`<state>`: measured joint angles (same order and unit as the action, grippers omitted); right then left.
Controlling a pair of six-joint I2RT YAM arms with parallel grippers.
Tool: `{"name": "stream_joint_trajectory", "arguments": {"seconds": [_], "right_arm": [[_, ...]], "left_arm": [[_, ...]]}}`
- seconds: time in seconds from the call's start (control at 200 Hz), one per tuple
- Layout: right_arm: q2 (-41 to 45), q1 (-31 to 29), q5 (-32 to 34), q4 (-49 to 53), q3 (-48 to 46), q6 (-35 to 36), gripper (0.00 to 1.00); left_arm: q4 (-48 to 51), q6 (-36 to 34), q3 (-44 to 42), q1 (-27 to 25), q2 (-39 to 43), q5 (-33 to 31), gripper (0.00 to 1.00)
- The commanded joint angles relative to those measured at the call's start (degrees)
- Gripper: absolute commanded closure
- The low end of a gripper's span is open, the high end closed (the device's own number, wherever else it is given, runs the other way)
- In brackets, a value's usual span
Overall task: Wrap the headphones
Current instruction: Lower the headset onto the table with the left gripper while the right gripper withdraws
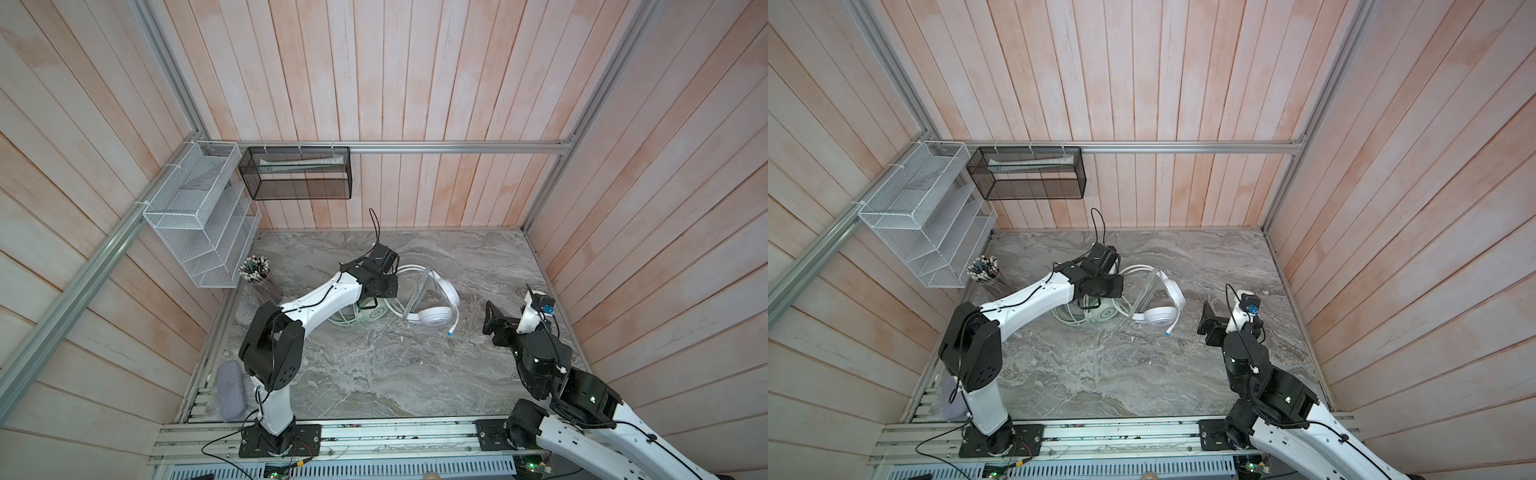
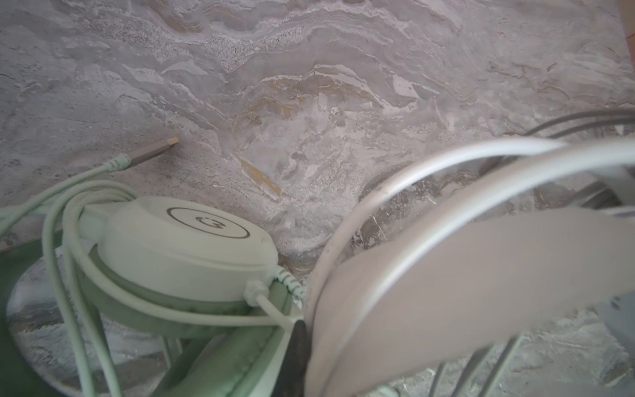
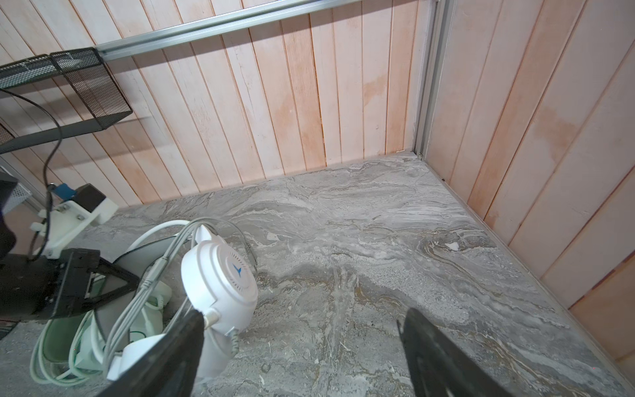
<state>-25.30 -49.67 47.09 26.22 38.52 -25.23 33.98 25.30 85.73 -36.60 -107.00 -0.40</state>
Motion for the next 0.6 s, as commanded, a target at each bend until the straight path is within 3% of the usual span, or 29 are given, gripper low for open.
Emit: {"name": "stream_joint_trajectory", "arguments": {"seconds": [0.0,0.285,0.595], "right_arm": [[1.27,0.32,-0.06,1.67,0.87,0.47,0.08],[1.81,0.23,-1.04,1.93,0.68,0.36,0.05],[2.25,0.20,-1.04,1.20,0.44,0.89,0.05]], "left_arm": [[-5.94,0.60,3.72,0.17,-2.07,1.90,1.00],[-2.40,1.34,14.42,0.04,-11.27,-0.38,1.00],[-2.94,1.16,8.44,0.12,-4.88,-3.01,1.00]]}}
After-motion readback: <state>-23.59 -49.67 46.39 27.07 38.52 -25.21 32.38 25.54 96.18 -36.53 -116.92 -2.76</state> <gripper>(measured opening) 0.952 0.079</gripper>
